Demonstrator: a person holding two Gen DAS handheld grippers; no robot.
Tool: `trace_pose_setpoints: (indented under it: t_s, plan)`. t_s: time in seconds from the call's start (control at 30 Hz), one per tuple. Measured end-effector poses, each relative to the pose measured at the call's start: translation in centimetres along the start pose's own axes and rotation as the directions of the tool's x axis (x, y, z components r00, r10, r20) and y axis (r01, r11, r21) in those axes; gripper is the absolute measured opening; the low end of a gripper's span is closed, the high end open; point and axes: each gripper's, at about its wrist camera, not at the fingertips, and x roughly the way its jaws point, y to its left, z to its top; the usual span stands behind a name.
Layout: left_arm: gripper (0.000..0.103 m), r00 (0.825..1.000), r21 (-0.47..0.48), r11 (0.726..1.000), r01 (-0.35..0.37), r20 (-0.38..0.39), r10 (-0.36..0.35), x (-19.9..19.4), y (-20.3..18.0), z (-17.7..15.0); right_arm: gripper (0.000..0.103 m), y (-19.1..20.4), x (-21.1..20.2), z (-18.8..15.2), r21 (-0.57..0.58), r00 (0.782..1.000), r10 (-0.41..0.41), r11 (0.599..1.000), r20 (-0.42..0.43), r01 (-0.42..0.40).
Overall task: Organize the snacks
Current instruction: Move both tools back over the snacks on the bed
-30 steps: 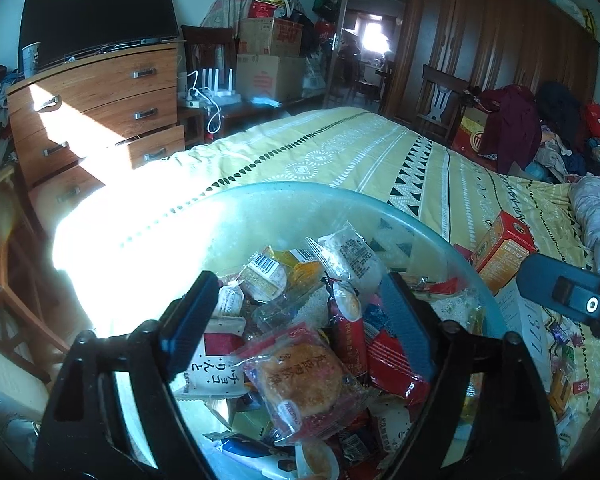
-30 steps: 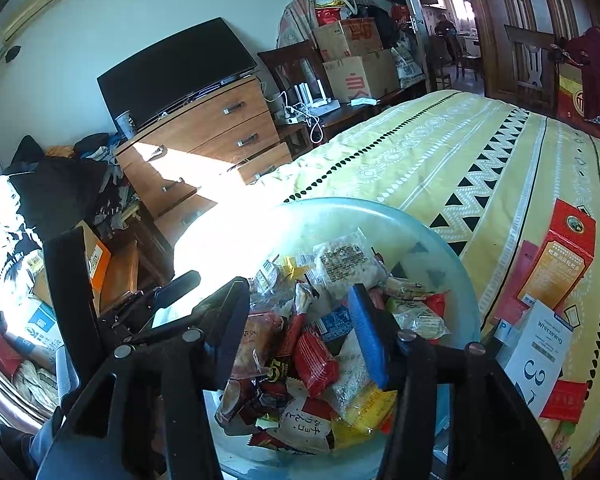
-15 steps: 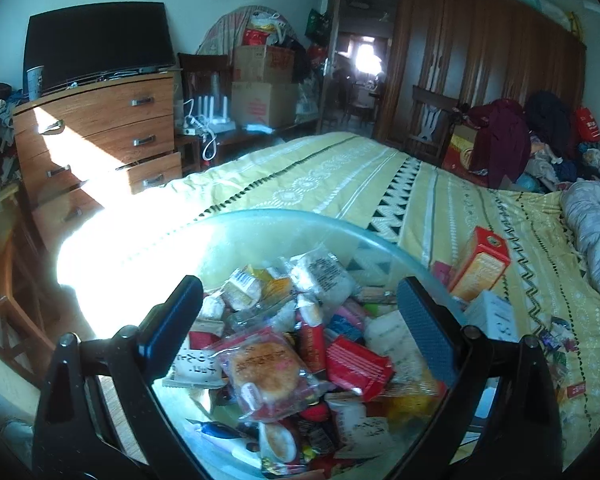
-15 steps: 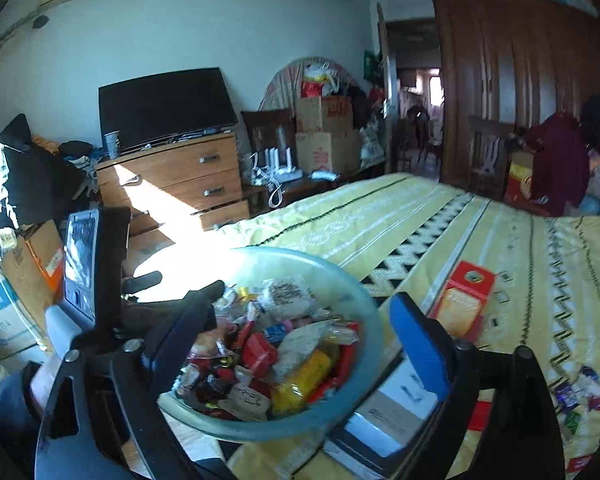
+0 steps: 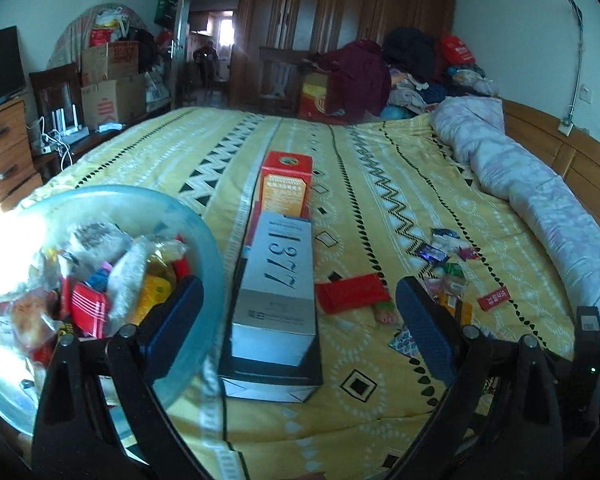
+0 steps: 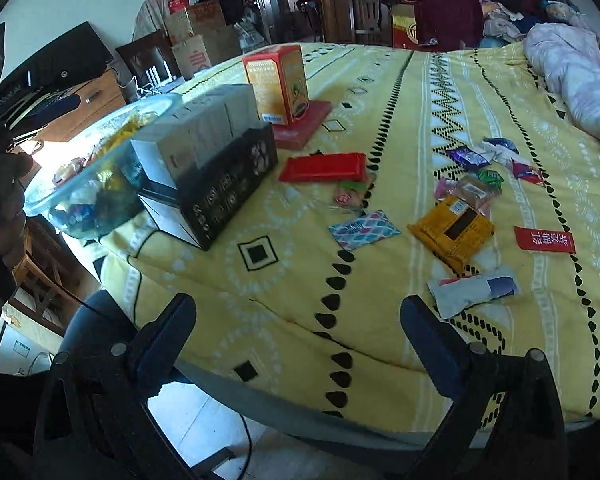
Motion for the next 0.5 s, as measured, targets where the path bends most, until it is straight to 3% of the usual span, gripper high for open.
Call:
trace_pose_setpoints:
  t_s: [0.1, 0.23, 0.37, 0.5]
  plan:
    - [0.096, 1.0, -0.021, 1.0, 0.001, -0.007, -0.001, -0.2, 0.6, 0.0, 0.103, -0.8, 2.9, 3.2, -0.148, 0.998, -0.016, 0.989, -0.053, 0.008]
    - [0.096, 1.0, -0.046, 0.999, -0.006, -0.012, 0.005, -0.9, 2.1, 0.6, 0.103, -1.2, 8.3, 9.5, -0.354, 0.989, 0.033, 0.932, -0.141, -0.081]
    - [0.097, 0.999, -0.067, 0.998, 0.018, -0.032, -0.02, -0.7, 2.4, 0.8, 0.103, -1.0, 15.6, 14.6, -0.499, 0.952, 0.028, 0.846, -0.306, -0.186]
    - [0.097, 0.997, -0.073, 0.996, 0.044, -0.061, -0.048, 0.1, 2.6, 0.6, 0.103, 0.1, 21.6, 16.3, -0.611, 0.909, -0.036, 0.751, -0.415, -0.249]
